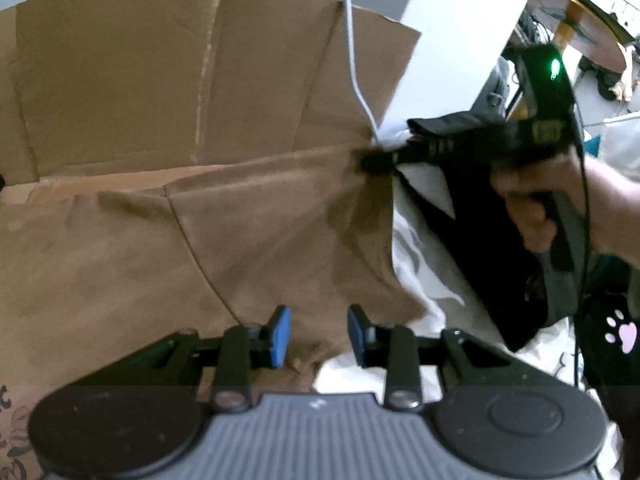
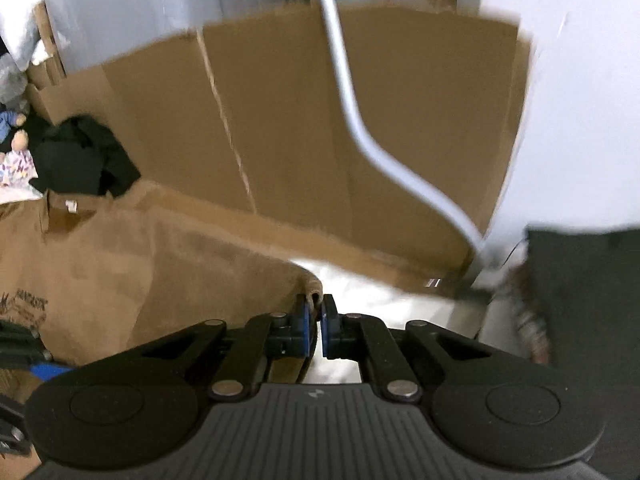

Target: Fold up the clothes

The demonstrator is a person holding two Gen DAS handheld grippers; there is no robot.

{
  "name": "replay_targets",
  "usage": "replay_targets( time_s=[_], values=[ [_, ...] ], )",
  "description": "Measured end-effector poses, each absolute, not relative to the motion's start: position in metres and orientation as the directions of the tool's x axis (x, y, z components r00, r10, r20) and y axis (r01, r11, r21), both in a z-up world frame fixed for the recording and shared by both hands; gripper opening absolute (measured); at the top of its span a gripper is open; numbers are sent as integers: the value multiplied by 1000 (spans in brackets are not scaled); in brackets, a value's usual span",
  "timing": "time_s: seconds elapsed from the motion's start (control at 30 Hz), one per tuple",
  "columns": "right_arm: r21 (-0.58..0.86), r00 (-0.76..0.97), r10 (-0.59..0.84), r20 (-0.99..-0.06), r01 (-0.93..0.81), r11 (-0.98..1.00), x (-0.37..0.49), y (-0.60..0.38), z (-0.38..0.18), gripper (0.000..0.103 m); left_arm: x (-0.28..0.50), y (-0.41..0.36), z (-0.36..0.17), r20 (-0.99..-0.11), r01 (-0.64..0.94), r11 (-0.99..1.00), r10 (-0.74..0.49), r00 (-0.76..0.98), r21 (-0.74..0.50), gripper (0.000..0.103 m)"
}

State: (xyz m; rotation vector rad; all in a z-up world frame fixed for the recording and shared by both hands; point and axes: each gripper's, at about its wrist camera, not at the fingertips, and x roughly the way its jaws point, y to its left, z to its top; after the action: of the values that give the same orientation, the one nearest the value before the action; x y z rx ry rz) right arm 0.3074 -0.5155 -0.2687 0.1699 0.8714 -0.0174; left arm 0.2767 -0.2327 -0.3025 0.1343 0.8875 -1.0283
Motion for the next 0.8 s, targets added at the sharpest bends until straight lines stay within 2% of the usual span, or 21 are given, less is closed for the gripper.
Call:
replay_targets(
  time_s=[0.13,0.17,0.2,0.27,0.53,0.8],
  values=[
    [93,651,11,-759,92,991,316,-514,-260,9,272,-237,-303,-705,801,527,-681,199,-283,39],
    [82,647,-1,-763,98,992,320,-513,-263,15,272,-238,-303,-709,803,527,-677,197,-281,39],
    [78,642,-9,-766,107,991,322,-513,-266,29,272,-238,-304,-713,803,527,-673,196,-277,39],
    [76,631,-37,-775,151,986,325,-515,-271,44,272,-239,-304,-719,805,530,-666,199,-267,40],
    [167,590,24,-807,188,968,305,-525,-287,45,276,-240,-317,-752,784,571,-622,217,-245,41],
    [269,541,166,-824,116,956,281,-496,-301,45,270,-246,-335,-776,777,576,-601,191,-255,41]
  ],
)
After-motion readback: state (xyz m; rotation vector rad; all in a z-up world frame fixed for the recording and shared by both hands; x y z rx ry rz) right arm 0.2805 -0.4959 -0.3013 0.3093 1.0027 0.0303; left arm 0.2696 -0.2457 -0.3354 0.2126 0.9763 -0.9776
